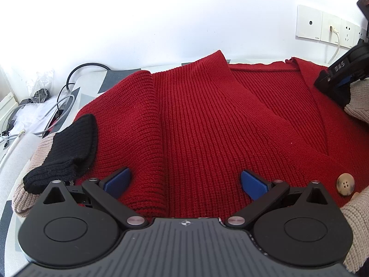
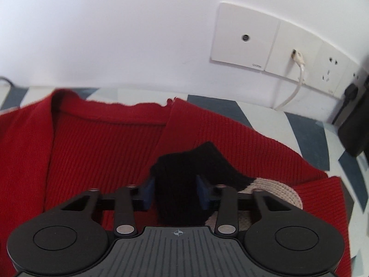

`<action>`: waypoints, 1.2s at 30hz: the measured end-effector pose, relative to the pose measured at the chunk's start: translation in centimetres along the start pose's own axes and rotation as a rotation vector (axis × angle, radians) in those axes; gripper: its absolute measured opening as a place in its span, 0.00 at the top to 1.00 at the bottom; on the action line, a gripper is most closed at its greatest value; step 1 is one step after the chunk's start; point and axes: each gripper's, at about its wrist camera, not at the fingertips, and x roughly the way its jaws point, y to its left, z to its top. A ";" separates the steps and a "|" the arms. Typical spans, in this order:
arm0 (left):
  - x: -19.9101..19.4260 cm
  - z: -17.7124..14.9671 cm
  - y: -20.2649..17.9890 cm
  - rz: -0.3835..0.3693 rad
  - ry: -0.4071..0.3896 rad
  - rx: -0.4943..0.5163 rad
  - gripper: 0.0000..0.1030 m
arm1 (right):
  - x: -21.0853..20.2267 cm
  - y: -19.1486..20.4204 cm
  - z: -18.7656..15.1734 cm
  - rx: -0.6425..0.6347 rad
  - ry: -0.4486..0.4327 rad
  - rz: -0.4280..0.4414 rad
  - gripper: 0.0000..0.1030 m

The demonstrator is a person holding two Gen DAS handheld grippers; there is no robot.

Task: Fold clothes
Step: 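Lay the black cuff across the red cardigan body with the right gripper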

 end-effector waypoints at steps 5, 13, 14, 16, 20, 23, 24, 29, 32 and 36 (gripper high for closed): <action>0.0 0.1 0.0 0.000 0.000 0.001 0.00 | -1.2 -1.3 0.4 0.087 -0.025 0.089 0.91; -0.1 0.2 0.0 0.002 0.000 0.002 0.00 | -3.8 -0.8 0.5 0.097 -0.088 0.292 0.92; -0.1 0.2 0.0 0.002 0.000 0.002 0.00 | -4.0 -0.9 0.4 0.109 -0.090 0.330 0.92; -0.1 0.2 0.0 0.002 0.000 0.001 0.00 | -4.5 -1.0 0.4 0.131 -0.092 0.408 0.92; -0.1 0.2 -0.1 0.002 0.000 0.001 0.00 | -4.8 0.0 0.7 0.149 -0.054 0.583 0.92; -0.1 0.2 0.0 0.001 0.000 0.000 0.00 | -4.7 1.5 0.6 0.127 -0.010 0.671 0.92; -0.1 0.2 0.0 0.000 0.000 0.000 0.00 | -4.5 2.0 0.5 0.119 0.006 0.684 0.92; -0.1 0.2 0.0 0.000 0.000 0.000 0.00 | -3.5 3.7 -0.6 0.097 0.065 0.660 0.92; -0.1 0.2 0.0 0.000 0.000 0.000 0.00 | -3.4 3.7 -1.0 0.113 0.079 0.654 0.92; -0.1 0.2 0.0 0.001 0.000 0.000 0.00 | -3.3 3.7 -1.3 0.137 0.084 0.641 0.92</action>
